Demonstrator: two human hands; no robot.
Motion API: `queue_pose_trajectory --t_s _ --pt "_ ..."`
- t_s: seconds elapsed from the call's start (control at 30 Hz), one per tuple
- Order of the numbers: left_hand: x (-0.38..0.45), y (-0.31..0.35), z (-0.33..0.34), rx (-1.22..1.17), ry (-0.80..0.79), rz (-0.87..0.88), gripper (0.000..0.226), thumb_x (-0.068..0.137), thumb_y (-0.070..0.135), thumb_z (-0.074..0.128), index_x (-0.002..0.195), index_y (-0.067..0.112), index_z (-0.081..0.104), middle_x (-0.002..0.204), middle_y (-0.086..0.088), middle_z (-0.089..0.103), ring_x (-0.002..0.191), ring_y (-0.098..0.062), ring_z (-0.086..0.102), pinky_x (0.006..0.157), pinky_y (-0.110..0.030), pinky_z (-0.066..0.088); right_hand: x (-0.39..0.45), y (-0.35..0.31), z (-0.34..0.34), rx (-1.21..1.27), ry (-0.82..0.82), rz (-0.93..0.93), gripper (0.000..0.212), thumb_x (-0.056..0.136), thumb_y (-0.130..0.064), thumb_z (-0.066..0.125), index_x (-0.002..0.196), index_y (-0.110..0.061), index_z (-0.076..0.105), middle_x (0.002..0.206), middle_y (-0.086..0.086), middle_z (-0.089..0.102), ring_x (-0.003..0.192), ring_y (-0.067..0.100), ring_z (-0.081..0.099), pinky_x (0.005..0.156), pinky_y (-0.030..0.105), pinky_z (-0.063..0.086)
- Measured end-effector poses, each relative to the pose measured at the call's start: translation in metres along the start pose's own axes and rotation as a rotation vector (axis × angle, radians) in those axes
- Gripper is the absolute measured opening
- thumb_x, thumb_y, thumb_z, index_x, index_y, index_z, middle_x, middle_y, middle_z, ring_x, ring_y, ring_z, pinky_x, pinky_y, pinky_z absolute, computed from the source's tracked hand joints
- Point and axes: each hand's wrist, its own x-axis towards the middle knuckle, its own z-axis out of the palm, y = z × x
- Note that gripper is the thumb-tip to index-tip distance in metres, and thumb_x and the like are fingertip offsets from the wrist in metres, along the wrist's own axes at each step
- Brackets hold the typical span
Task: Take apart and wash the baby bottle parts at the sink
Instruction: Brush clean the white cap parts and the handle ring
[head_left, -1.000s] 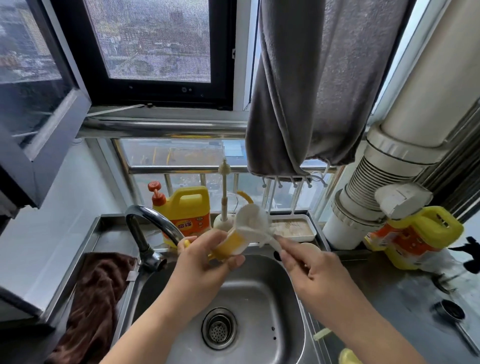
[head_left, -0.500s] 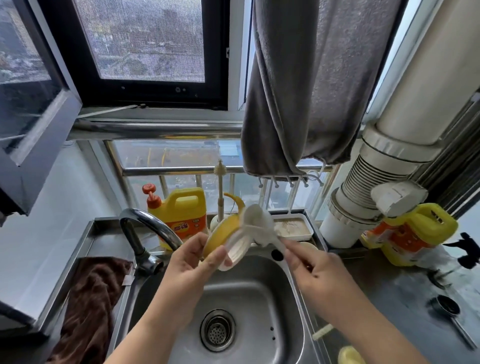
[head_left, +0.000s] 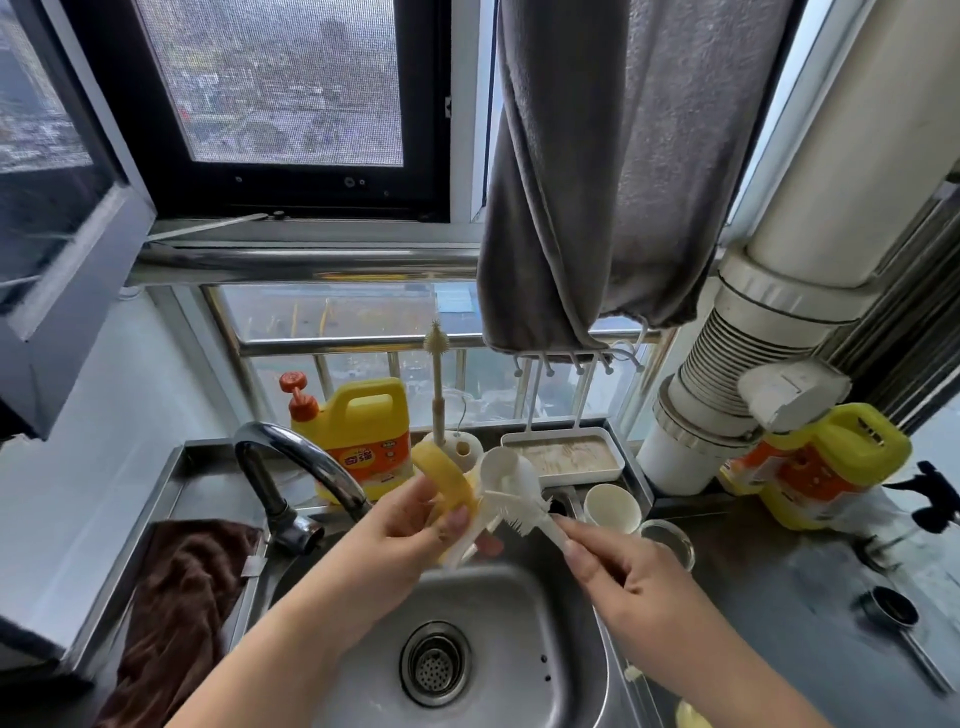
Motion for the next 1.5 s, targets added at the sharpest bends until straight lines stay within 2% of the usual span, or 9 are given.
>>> queue_pose_trajectory --t_s 0.13,0.23,0.37,0.5,0.63,0.97,1.13,1.37,1.5 --pt "0.0 -0.004 0.004 0.048 0.049 0.008 0.034 0.077 0.022 0.062 0.111 0.016 0.062 0.101 0.003 0.073 0.097 -0.01 0.067 0.082 -0.02 0.047 -0.002 0.0 0.002 -0.061 -0.005 -0.037 0.037 0.094 -0.033 0.052 0.099 -0.07 0.051 0.078 -0.005 0.07 0.054 0.012 0.054 0.058 0.029 0.045" --pt "0.001 -0.01 0.01 -0.043 0.178 0.011 0.034 0.079 0.026 0.064 0.112 0.019 0.061 0.1 0.004 0.073 0.091 -0.008 0.068 0.077 -0.018 0.048 0.002 -0.001 0.001 -0.083 0.014 -0.051 0.034 0.096 -0.028 0.05 0.117 -0.055 0.053 0.053 -0.013 0.056 0.044 0.005 0.043 0.048 0.015 0.03" --pt "0.001 -0.012 0.011 -0.09 0.221 0.046 0.04 0.076 0.028 0.065 0.115 0.018 0.061 0.104 0.002 0.072 0.094 -0.009 0.067 0.079 -0.018 0.048 0.007 0.002 -0.007 -0.111 0.054 0.025 0.03 0.097 -0.025 0.049 0.123 -0.036 0.059 0.049 -0.031 0.053 0.054 -0.005 0.054 0.052 0.014 0.038" --pt "0.002 -0.014 0.008 -0.124 0.221 0.035 0.051 0.075 0.039 0.077 0.119 0.019 0.06 0.107 0.003 0.072 0.102 -0.01 0.065 0.09 -0.026 0.043 0.0 -0.008 -0.001 -0.019 -0.051 -0.018 0.03 0.095 -0.034 0.049 0.112 -0.059 0.052 0.06 -0.006 0.06 0.048 0.008 0.048 0.051 0.023 0.034" --pt "0.002 -0.013 0.003 -0.195 0.211 0.077 0.084 0.05 0.056 0.085 0.121 0.017 0.061 0.117 -0.005 0.068 0.112 -0.022 0.061 0.098 -0.035 0.04 0.012 0.003 -0.005 -0.052 0.077 0.049 0.029 0.096 -0.032 0.05 0.101 -0.06 0.051 0.081 -0.016 0.071 0.077 0.001 0.062 0.065 0.014 0.045" --pt "0.005 -0.005 -0.001 -0.224 0.192 0.126 0.063 0.041 0.06 0.087 0.095 0.03 0.074 0.102 -0.004 0.072 0.097 -0.018 0.067 0.095 -0.036 0.042 0.011 0.01 -0.001 0.021 0.028 0.074 0.026 0.097 -0.034 0.046 0.117 -0.045 0.059 0.057 -0.006 0.053 0.055 0.01 0.048 0.058 0.024 0.039" --pt "0.007 -0.007 -0.005 -0.219 0.227 0.131 0.082 0.045 0.06 0.086 0.111 0.017 0.064 0.11 -0.007 0.069 0.106 -0.024 0.062 0.108 -0.049 0.035 0.008 -0.001 0.002 0.085 -0.024 0.034 0.027 0.097 -0.029 0.047 0.116 -0.046 0.057 0.047 -0.014 0.048 0.045 0.008 0.039 0.049 0.013 0.028" --pt "0.007 -0.003 -0.003 -0.067 0.159 0.148 0.08 0.047 0.068 0.08 0.111 0.023 0.065 0.106 0.003 0.071 0.098 -0.01 0.066 0.082 -0.017 0.049 0.004 -0.006 -0.004 0.134 -0.027 0.032 0.025 0.096 -0.032 0.047 0.108 -0.05 0.058 0.047 -0.011 0.037 0.046 0.004 0.033 0.048 0.018 0.026" --pt "0.003 -0.003 0.002 -0.1 0.107 0.177 0.065 0.048 0.064 0.082 0.101 0.027 0.072 0.099 0.002 0.072 0.089 -0.009 0.067 0.075 -0.014 0.05 0.015 0.004 -0.008 0.031 0.045 0.083 0.025 0.096 -0.033 0.048 0.116 -0.044 0.058 0.06 -0.02 0.058 0.054 -0.001 0.05 0.055 0.011 0.037"
